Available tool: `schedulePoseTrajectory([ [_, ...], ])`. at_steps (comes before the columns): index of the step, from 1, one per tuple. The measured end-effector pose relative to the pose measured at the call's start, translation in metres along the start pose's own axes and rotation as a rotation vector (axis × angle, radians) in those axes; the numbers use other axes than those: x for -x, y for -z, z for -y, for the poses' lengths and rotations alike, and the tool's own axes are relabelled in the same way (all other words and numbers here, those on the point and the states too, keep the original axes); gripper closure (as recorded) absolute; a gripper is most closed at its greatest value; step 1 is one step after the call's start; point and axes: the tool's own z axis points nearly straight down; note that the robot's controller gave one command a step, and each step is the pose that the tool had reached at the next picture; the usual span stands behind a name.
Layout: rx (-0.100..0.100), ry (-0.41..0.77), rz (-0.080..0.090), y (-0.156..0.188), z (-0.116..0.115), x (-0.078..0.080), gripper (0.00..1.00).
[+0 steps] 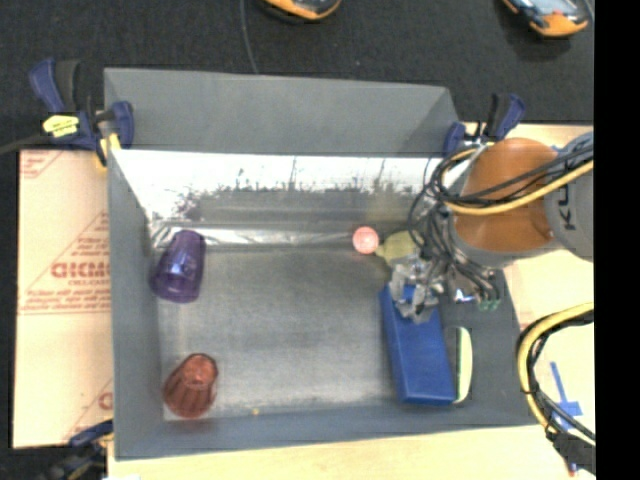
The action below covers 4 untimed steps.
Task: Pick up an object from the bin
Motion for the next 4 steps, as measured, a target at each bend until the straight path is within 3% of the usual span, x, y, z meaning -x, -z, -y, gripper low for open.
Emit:
schedulePoseTrajectory([
  [1, -0.005, 0.146, 0.016, 0.011, -0.017, 0.028, 1.00],
  [2, -0.005, 0.288, 0.010, 0.004, -0.017, 0.016, 1.00],
  [3, -0.001, 0.311, 0.005, 0.039, -0.018, 0.020, 1.00],
  [4, -0.004, 0.646, 0.009, 0.044, -0.064, 0.030, 1.00],
])
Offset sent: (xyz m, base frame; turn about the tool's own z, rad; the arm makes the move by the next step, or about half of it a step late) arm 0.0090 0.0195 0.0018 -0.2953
